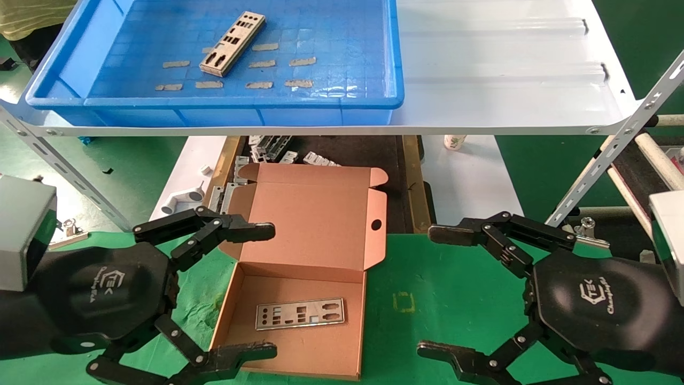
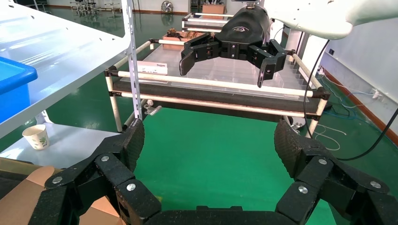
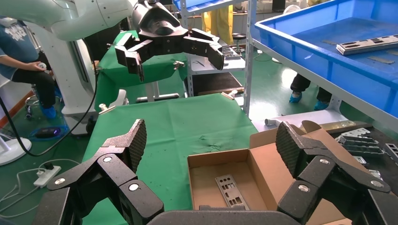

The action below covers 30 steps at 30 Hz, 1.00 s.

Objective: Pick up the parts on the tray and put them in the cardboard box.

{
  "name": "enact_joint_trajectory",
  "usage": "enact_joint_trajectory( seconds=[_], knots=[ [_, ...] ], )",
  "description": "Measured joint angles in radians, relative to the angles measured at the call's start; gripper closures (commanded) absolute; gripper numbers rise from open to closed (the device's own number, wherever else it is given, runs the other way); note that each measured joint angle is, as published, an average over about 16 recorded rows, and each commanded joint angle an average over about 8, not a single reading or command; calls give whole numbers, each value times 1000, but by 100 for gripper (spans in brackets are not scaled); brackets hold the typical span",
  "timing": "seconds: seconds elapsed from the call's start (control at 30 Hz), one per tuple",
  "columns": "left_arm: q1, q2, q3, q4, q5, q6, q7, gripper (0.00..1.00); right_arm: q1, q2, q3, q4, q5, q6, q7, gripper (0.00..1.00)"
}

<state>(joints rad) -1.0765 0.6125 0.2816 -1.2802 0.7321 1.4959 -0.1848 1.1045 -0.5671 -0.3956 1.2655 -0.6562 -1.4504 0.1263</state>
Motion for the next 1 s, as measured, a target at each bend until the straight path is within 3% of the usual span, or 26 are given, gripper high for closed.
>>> enact_joint_trajectory(
  seconds=[1.0],
  knots=[
    [0,0,0,0,0,0,0,0,0,0,0,0,0,0,0,0]
  ],
)
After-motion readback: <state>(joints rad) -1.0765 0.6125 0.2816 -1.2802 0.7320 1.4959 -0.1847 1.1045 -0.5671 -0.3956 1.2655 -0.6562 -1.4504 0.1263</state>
